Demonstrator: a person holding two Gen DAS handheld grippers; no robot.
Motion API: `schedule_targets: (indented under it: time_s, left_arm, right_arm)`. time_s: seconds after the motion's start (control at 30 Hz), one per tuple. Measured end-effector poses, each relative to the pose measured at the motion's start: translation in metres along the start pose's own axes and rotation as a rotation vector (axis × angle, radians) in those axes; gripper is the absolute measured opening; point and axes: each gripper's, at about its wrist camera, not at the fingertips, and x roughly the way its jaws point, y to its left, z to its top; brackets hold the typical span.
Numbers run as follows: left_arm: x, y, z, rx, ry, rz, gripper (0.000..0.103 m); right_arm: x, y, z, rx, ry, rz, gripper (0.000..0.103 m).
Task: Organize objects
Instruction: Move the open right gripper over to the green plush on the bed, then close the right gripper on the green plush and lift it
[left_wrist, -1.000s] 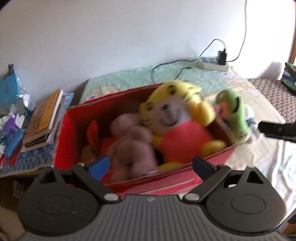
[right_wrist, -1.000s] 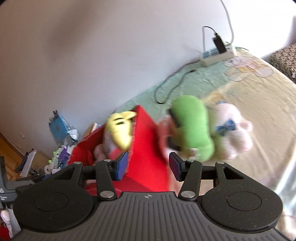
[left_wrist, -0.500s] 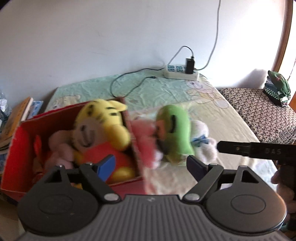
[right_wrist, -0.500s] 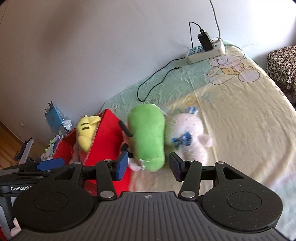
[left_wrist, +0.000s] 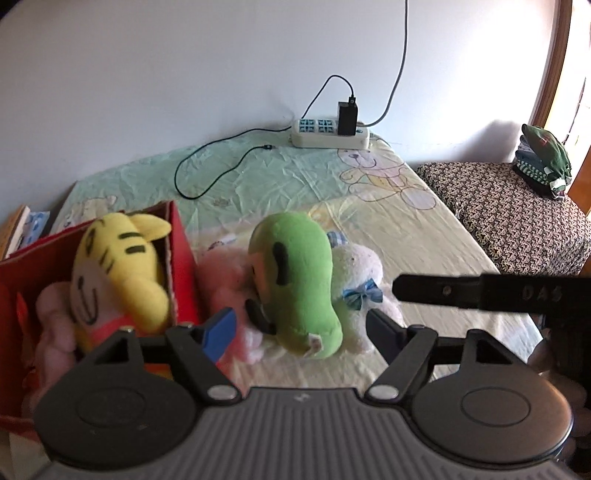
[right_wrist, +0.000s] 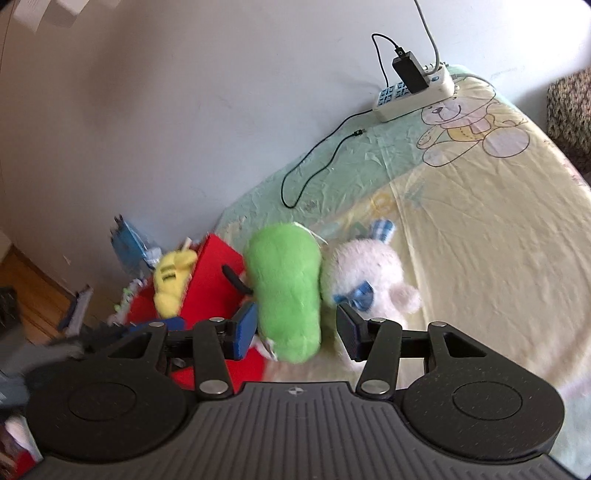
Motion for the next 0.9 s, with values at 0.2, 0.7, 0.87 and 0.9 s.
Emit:
schedule_targets:
  time_s: [0.2, 0.7, 0.87, 0.9]
  left_arm:
    - [0.026, -0.003, 0.003, 0.02, 0.001, -0.022, 0.077]
    - [0.065, -0.008, 0.002, 0.164, 0.011, -0.004, 0.076]
    - [0.072, -0.005, 0.004, 0.165, -0.001, -0.01, 0.077]
    - [0.074, -0.005, 0.004, 0.168, -0.002, -0.005, 0.077]
  right_arm:
    - [0.012, -0.001, 0.013, -0.011, 0.036, 0.039, 0.054]
    - [0.071, 0.018, 0.034, -0.105, 0.13, 0.076, 0.057]
    - [0.084, 0.02, 0.034, -0.124, 0.153, 0.057, 0.066]
    - [0.086, 0.02, 0.034, -0.129, 0.15, 0.046, 0.066]
